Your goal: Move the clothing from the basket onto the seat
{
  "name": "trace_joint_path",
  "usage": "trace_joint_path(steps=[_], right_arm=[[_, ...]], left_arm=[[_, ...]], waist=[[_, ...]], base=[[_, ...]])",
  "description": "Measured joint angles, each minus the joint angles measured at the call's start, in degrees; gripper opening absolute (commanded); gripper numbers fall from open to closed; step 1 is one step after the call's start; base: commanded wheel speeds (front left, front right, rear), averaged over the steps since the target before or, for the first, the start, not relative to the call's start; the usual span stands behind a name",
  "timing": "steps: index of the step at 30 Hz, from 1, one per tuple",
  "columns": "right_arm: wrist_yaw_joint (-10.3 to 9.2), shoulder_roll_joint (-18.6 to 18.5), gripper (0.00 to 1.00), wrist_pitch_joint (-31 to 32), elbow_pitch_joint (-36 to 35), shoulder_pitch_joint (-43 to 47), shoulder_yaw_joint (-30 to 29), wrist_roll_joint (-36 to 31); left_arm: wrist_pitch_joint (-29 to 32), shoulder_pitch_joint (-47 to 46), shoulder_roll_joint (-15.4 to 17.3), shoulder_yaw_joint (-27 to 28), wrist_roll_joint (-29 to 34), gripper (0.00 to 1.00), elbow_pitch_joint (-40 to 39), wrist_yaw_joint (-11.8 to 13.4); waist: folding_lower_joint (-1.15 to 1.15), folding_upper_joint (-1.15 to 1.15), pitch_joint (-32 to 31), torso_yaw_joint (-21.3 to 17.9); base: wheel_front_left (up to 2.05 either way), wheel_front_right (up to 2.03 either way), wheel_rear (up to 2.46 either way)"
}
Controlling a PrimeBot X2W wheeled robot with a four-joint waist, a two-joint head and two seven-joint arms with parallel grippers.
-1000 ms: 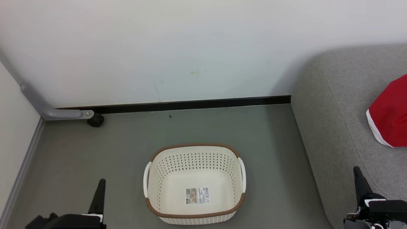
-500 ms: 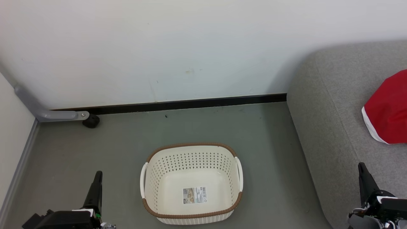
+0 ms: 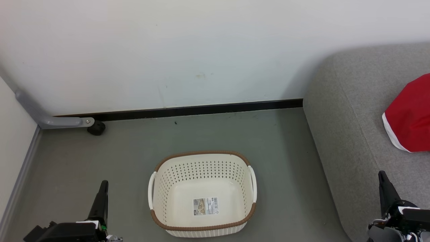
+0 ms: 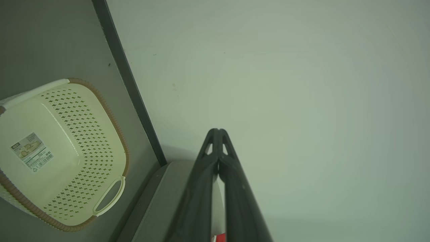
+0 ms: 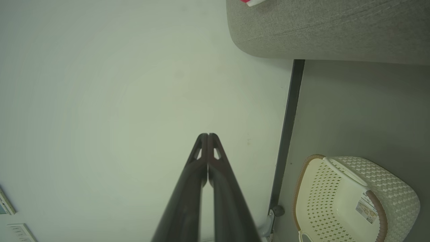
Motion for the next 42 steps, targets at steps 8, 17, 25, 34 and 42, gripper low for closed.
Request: trace_joint_path(steps=[8,17,25,34,42], right_arm=[[0.0,0.0,0.0,0.0,0.0,0.0,0.0,0.0],[0.0,0.0,0.0,0.0,-0.01,0.0,0.01,0.0],[0.0,0.0,0.0,0.0,-0.01,0.0,0.01,0.01],[0.0,0.0,0.0,0.0,-0.02,0.0,0.01,0.01],[0.0,0.0,0.0,0.0,-0.02,0.0,0.01,0.01]], left_arm=[[0.0,0.0,0.0,0.0,0.0,0.0,-0.02,0.0],[0.0,0.0,-0.01,0.0,-0.01,0.0,-0.07,0.0],[0.0,0.0,-0.01,0.0,-0.01,0.0,-0.12,0.0],[0.0,0.0,-0.01,0.0,-0.01,0.0,-0.18,0.0],[0.0,0.0,-0.01,0.0,-0.01,0.0,-0.23,0.0]], waist=[[0.0,0.0,0.0,0.0],[0.0,0.0,0.0,0.0],[0.0,0.0,0.01,0.0],[0.0,0.0,0.01,0.0],[0.0,0.0,0.01,0.0]], base=[[0.0,0.0,0.0],[0.0,0.0,0.0],[0.0,0.0,0.0],[0.0,0.0,0.0],[0.0,0.0,0.0]])
